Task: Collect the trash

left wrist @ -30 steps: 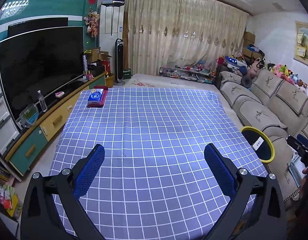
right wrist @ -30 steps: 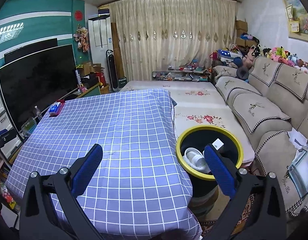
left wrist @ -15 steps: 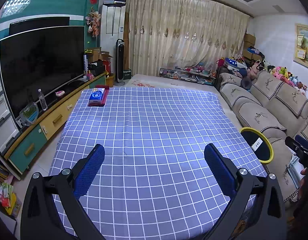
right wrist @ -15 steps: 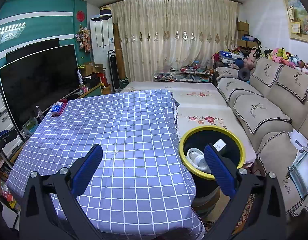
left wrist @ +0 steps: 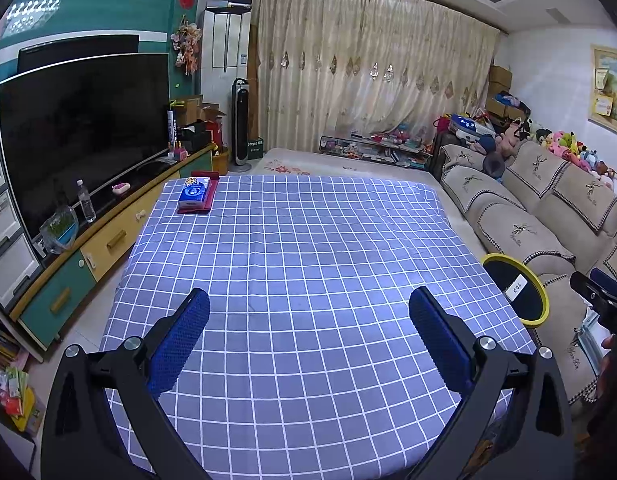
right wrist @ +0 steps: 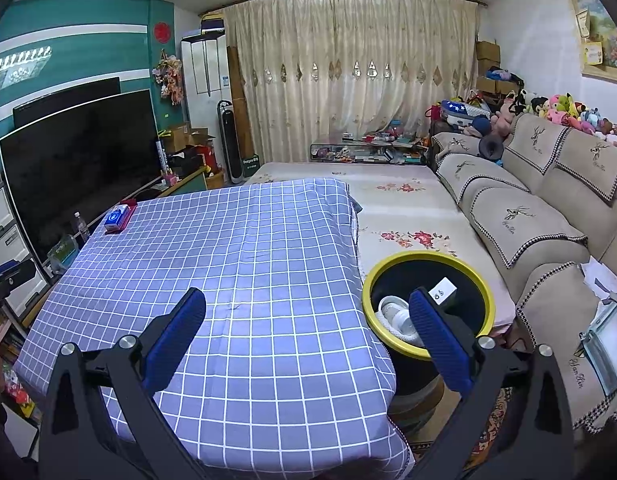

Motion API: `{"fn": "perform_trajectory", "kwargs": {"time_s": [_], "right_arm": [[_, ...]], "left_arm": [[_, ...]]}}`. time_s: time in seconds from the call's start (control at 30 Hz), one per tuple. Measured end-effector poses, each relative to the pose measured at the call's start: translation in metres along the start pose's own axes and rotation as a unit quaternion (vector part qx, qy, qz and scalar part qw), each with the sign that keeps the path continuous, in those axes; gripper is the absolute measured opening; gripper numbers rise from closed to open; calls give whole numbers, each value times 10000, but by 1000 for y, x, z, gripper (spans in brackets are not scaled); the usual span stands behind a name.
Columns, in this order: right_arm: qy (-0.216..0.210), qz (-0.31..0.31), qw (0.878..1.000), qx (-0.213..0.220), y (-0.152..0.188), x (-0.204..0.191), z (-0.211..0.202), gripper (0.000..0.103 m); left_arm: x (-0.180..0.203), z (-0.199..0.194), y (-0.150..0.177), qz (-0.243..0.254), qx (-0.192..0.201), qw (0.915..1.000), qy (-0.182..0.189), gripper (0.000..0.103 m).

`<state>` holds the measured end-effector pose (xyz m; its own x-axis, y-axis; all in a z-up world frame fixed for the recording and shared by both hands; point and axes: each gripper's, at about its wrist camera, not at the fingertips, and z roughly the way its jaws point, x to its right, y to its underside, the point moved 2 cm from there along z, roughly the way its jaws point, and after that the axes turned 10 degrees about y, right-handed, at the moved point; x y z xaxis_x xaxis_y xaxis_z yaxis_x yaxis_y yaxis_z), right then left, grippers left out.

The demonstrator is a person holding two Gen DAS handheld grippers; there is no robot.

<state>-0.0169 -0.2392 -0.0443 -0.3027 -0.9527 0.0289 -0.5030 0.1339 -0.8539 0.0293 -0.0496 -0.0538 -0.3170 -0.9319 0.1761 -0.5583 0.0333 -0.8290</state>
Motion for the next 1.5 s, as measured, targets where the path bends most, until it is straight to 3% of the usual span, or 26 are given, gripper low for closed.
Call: {"fn": "perform_trajectory", "kwargs": {"time_s": [1.5], "right_arm": [[-48, 37, 10000, -20, 3, -3, 7, 97]], "left_arm": [[1, -1, -4, 52, 0, 10000, -36, 98]]}}
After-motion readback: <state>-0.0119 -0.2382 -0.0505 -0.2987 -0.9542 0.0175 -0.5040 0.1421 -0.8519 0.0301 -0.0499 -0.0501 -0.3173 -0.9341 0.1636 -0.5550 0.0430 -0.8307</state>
